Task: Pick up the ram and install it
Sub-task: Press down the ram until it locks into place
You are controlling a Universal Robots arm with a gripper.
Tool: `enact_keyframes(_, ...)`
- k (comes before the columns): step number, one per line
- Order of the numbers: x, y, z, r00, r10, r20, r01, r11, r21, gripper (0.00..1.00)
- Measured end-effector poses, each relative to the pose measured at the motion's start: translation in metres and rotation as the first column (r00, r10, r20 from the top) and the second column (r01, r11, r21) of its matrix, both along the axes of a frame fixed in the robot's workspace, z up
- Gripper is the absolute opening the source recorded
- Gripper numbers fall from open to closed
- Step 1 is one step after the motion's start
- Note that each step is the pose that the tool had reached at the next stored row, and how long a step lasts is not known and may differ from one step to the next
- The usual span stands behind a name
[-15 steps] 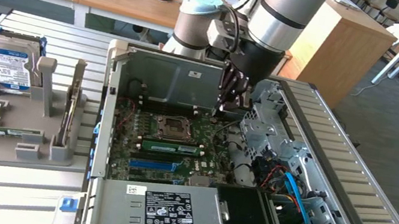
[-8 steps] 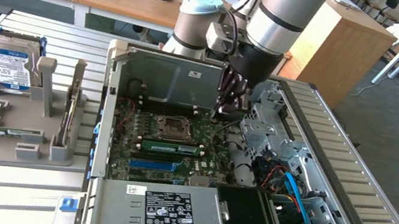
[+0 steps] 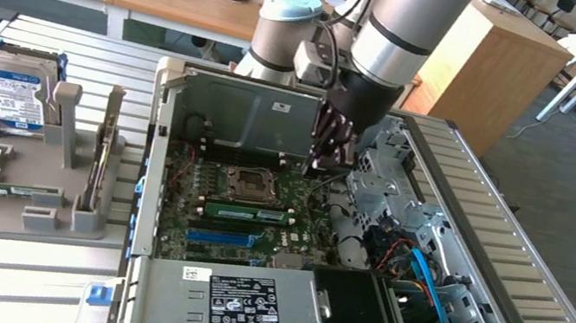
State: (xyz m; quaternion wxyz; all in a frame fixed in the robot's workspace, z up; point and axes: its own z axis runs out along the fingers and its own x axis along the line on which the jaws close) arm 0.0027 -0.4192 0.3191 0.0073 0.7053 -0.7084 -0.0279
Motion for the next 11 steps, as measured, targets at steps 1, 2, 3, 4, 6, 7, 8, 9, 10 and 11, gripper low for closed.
enact_keyframes(1, 0.0, 0.0, -0.0011, 1.0, 0.0, 0.0, 0.0, 1.0, -0.0001, 0.1)
enact_keyframes(2, 0.0, 0.0, -0.0021, 1.0, 0.0, 0.0, 0.0, 1.0, -0.0001, 0.1)
enact_keyframes(3, 0.0, 0.0, -0.003, 1.0, 0.0, 0.0, 0.0, 1.0, -0.0001, 0.1)
enact_keyframes(4, 0.0, 0.0, -0.0039, 1.0, 0.0, 0.0, 0.0, 1.0, -0.0001, 0.1)
enact_keyframes(6, 0.0, 0.0, -0.0054, 1.0, 0.0, 0.0, 0.0, 1.0, -0.0001, 0.1)
enact_keyframes(7, 0.0, 0.0, -0.0061, 1.0, 0.0, 0.0, 0.0, 1.0, -0.0001, 0.1)
enact_keyframes(8, 0.0, 0.0, -0.0068, 1.0, 0.0, 0.0, 0.0, 1.0, 0.0, 0.1)
enact_keyframes(9, 0.0, 0.0, -0.0074, 1.0, 0.0, 0.0, 0.0, 1.0, 0.0, 0.1)
enact_keyframes(10, 0.0, 0.0, -0.0081, 1.0, 0.0, 0.0, 0.0, 1.0, -0.0001, 0.1)
enact_keyframes(11, 0.0, 0.0, -0.0087, 1.0, 0.0, 0.0, 0.0, 1.0, 0.0, 0.1)
